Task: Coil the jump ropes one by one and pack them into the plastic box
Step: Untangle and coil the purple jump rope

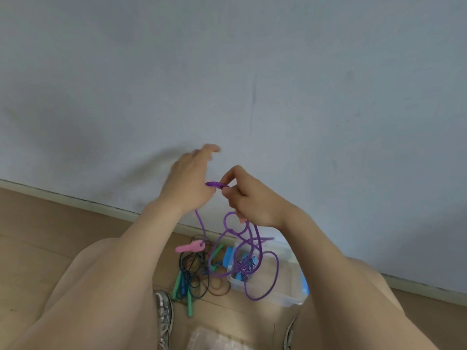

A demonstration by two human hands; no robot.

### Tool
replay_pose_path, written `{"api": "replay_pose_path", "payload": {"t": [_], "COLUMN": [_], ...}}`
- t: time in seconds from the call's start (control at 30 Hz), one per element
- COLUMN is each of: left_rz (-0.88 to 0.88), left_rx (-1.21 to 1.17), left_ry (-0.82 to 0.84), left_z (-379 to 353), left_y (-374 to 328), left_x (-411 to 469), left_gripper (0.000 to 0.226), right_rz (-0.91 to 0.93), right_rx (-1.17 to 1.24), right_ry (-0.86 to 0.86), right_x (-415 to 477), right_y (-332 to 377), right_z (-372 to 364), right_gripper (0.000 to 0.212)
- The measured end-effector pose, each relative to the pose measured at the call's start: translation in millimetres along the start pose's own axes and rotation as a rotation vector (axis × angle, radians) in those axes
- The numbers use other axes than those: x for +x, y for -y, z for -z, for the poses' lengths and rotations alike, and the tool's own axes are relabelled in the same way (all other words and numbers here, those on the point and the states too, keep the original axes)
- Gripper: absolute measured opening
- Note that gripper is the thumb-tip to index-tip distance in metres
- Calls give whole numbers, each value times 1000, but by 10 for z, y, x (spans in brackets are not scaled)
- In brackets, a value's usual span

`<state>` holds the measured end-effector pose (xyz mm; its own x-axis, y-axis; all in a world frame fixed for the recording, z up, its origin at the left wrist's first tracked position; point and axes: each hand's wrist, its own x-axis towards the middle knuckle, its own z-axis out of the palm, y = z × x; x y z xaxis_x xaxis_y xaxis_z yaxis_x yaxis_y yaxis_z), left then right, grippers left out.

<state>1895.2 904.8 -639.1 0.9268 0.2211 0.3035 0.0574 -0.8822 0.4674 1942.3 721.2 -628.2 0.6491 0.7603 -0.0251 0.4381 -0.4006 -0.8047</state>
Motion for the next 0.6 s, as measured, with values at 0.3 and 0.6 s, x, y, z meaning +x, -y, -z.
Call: {"api": "replay_pose_path", "payload": {"t": [0.3, 0.6], "left_rz": [174, 590], "left_rx": [-424, -862], "left_ry": [7, -359], "left_z": [-52, -83], "left_y": [-34, -18], "left_x": [121, 188], "left_gripper": [43, 47], "right_rz": [-144, -289], "right_rx": [-103, -613], "right_ry": [13, 48], "right_x": [20, 22], "right_y": [-68, -341], "right_z": [187, 191], "right_gripper": [13, 26]}}
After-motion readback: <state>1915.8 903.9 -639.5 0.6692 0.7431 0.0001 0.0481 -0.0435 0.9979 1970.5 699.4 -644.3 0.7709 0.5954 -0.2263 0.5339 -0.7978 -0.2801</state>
